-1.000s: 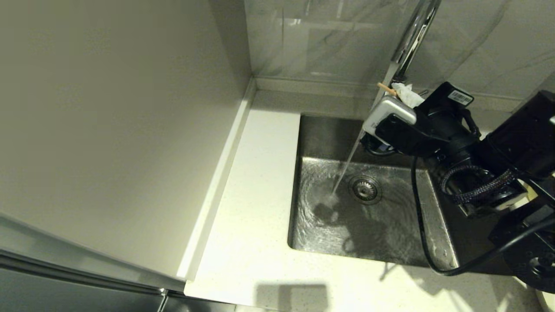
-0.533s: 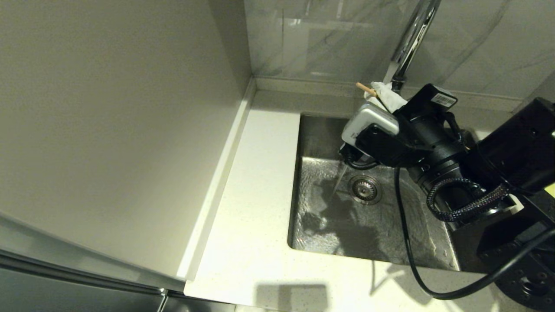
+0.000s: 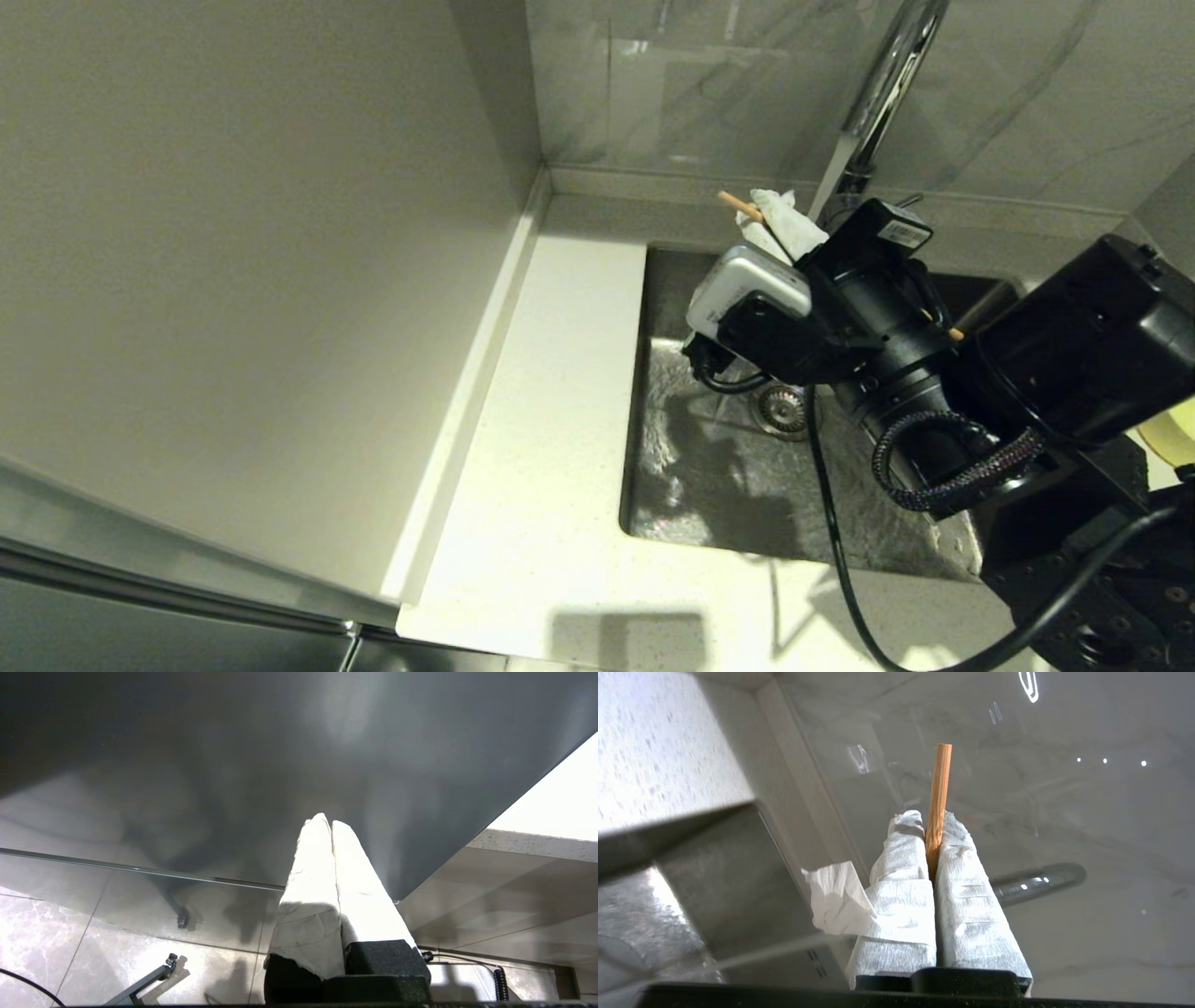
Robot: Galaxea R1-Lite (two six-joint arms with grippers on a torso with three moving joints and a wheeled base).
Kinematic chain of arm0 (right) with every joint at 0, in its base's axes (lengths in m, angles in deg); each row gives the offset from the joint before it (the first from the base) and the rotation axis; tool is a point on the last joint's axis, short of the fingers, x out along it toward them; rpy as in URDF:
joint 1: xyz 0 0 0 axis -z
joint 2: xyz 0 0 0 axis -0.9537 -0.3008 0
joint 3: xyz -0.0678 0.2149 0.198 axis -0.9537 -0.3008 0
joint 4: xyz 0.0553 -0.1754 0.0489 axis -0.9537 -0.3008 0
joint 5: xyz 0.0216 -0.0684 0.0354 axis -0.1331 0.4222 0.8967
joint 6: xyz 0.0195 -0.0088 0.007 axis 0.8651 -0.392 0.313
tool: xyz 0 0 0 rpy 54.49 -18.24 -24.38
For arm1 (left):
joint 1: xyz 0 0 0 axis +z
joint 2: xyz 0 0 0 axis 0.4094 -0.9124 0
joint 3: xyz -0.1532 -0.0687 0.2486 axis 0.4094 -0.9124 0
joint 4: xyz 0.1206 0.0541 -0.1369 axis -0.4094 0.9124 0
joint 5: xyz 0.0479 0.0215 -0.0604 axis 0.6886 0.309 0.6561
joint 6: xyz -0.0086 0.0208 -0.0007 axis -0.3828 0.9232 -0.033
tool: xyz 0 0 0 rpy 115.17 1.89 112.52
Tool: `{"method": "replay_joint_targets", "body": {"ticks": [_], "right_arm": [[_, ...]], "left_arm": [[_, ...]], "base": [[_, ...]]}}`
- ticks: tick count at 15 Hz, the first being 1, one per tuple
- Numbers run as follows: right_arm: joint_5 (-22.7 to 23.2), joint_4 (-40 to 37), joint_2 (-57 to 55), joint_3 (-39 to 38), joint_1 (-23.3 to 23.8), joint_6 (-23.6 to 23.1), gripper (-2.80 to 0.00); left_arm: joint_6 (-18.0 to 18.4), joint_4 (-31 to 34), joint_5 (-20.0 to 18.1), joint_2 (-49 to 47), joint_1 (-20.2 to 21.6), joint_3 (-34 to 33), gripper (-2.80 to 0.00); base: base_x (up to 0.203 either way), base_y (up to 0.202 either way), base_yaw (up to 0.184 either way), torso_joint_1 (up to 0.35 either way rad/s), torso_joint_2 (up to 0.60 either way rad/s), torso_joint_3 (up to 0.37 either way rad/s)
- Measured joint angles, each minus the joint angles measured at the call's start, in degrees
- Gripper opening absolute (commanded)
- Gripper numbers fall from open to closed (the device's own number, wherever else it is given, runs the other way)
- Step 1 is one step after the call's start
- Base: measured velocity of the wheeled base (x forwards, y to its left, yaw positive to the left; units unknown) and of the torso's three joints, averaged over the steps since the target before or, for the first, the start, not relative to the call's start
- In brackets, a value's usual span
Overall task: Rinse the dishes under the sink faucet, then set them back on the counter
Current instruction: Rinse the chopsticks
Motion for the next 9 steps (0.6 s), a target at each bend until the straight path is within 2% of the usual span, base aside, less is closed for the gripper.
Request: {"method": "replay_joint_targets", "body": {"ticks": [9], "right_arm": [[0.0,-0.1,-5.8,9.5,-1.1,1.0,-2.80]], "left_arm": [[0.0,0.0,0.0,0.0,0.0,0.0,-2.80]], "base": [[0.000,0.000,0.000,0.000,0.00,0.000]]}}
